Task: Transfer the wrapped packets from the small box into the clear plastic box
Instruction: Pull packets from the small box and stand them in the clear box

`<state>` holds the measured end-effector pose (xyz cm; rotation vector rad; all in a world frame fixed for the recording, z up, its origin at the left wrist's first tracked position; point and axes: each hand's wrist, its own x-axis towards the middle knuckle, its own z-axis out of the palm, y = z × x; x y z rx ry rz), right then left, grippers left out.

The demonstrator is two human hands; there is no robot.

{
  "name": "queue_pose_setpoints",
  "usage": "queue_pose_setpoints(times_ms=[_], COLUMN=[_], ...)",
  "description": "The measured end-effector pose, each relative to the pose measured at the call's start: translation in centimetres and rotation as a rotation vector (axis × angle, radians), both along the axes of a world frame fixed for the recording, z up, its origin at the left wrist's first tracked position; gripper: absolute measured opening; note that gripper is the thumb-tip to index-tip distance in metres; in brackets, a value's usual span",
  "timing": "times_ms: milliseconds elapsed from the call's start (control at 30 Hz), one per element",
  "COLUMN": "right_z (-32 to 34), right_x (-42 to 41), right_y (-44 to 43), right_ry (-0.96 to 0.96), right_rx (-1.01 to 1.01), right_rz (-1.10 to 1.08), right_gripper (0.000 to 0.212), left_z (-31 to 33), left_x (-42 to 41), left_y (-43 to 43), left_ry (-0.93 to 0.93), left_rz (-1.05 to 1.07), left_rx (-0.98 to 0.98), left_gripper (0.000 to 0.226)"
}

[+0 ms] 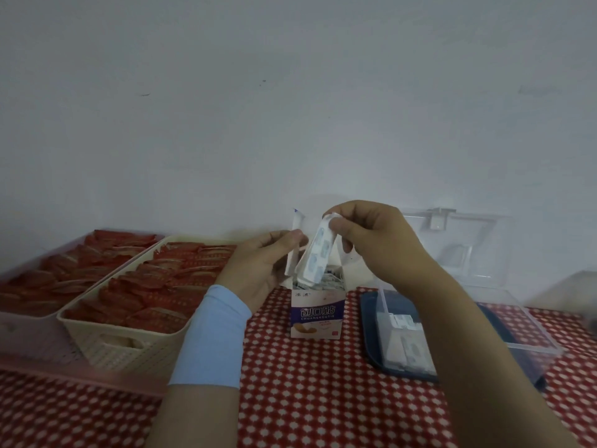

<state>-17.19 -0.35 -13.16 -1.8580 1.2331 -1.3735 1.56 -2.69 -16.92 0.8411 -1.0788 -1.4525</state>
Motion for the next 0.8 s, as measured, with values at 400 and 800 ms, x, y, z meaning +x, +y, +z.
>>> queue_pose_setpoints(times_ms=[400, 800], right_z=[-0.6, -0.1], right_x=[1.7, 1.2], right_y=[0.5, 2.1], right_ry=[-0.043, 0.398], right_rx=[-0.068, -0.027], right_rz=[-0.068, 0.14], right_gripper=[0.014, 0.05], left_z=[0.4, 0.1], left_x=[-1.9, -1.5], left_y=[1.5, 1.4], left_ry=[0.073, 0.177], left_rz=[-0.264, -0.256], left_rx=[0.007, 0.06], left_gripper=[0.047, 0.042])
